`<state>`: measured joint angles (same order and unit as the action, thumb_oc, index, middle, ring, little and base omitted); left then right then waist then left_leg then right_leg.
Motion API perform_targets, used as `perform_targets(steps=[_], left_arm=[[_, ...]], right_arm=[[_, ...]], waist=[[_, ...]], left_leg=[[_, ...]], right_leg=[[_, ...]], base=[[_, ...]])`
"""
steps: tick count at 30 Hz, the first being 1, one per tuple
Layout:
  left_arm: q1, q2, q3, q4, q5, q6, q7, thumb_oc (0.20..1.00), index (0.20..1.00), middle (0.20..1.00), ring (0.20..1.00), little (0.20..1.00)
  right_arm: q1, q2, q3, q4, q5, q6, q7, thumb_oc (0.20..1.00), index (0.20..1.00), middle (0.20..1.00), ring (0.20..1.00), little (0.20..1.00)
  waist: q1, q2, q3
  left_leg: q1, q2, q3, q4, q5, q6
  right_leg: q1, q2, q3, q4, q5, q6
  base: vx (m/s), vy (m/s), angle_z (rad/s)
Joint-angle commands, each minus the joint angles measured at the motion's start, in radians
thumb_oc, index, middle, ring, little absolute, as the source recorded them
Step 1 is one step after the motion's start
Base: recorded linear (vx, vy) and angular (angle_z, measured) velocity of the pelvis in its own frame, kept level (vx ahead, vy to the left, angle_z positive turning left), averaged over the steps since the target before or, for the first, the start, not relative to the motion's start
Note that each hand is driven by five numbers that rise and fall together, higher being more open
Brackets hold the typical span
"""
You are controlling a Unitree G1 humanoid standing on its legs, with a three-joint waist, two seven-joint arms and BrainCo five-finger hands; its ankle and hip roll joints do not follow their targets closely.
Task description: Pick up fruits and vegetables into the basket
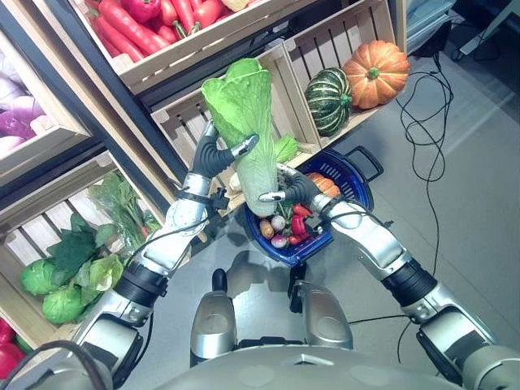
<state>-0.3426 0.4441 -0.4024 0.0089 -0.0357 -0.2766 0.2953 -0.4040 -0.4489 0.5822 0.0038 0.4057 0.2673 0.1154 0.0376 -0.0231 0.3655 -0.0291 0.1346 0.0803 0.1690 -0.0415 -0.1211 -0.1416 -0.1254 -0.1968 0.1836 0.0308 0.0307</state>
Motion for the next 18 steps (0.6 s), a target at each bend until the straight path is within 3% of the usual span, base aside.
perform_targets(steps=[1, 9, 10, 11, 18], left_arm=[[-0.126, -0.020, -0.068, -0.139, 0.044, -0.130, -0.013, 0.200, 0.200, 0.200, 0.200, 0.200], [-0.136, -0.014, -0.102, -0.149, 0.052, -0.123, -0.068, 0.200, 0.200, 0.200, 0.200, 0.200], [-0.136, -0.014, -0.105, -0.151, 0.046, -0.113, -0.067, 0.200, 0.200, 0.200, 0.200, 0.200], [-0.132, -0.013, -0.105, -0.153, 0.039, -0.106, -0.065, 0.200, 0.200, 0.200, 0.200, 0.200], [-0.108, -0.012, -0.096, -0.149, 0.032, -0.083, -0.012, 0.200, 0.200, 0.200, 0.200, 0.200]], right_arm=[[-0.051, 0.088, 0.082, -0.088, 0.047, -0.031, 0.048, 1.000, 1.000, 1.000, 1.000, 1.000], [-0.067, 0.085, 0.084, -0.049, 0.050, -0.065, 0.019, 1.000, 1.000, 1.000, 1.000, 1.000], [-0.066, 0.086, 0.081, -0.051, 0.056, -0.076, 0.010, 0.827, 0.827, 0.827, 0.827, 0.827], [-0.063, 0.085, 0.077, -0.053, 0.060, -0.085, 0.006, 0.200, 0.200, 0.200, 0.200, 0.200], [-0.051, 0.090, 0.052, -0.077, 0.103, -0.117, -0.028, 0.200, 0.200, 0.200, 0.200, 0.200]], waist=[[0.010, -0.043, -0.024], [0.016, -0.049, -0.025], [0.016, -0.049, -0.025], [0.016, -0.050, -0.024], [0.018, -0.057, -0.020]], left_leg=[[-0.031, -0.029, 0.014, 0.043, -0.070, 0.064], [-0.028, -0.029, 0.010, 0.026, -0.065, 0.063], [-0.027, -0.029, 0.010, 0.024, -0.065, 0.064], [-0.026, -0.028, 0.011, 0.023, -0.066, 0.064], [-0.027, -0.026, 0.014, 0.024, -0.068, 0.065]], right_leg=[[0.100, -0.058, 0.039, 0.025, -0.130, 0.093], [0.106, -0.056, 0.033, 0.011, -0.123, 0.096], [0.108, -0.055, 0.032, 0.009, -0.123, 0.096], [0.109, -0.055, 0.032, 0.007, -0.122, 0.097], [0.109, -0.053, 0.032, 0.002, -0.117, 0.098]], base=[[0.01, -0.030, 0.11], [0.00, -0.006, 0.02], [0.00, 0.000, 0.00], [0.00, 0.000, 0.00], [0.00, 0.000, 0.00]])
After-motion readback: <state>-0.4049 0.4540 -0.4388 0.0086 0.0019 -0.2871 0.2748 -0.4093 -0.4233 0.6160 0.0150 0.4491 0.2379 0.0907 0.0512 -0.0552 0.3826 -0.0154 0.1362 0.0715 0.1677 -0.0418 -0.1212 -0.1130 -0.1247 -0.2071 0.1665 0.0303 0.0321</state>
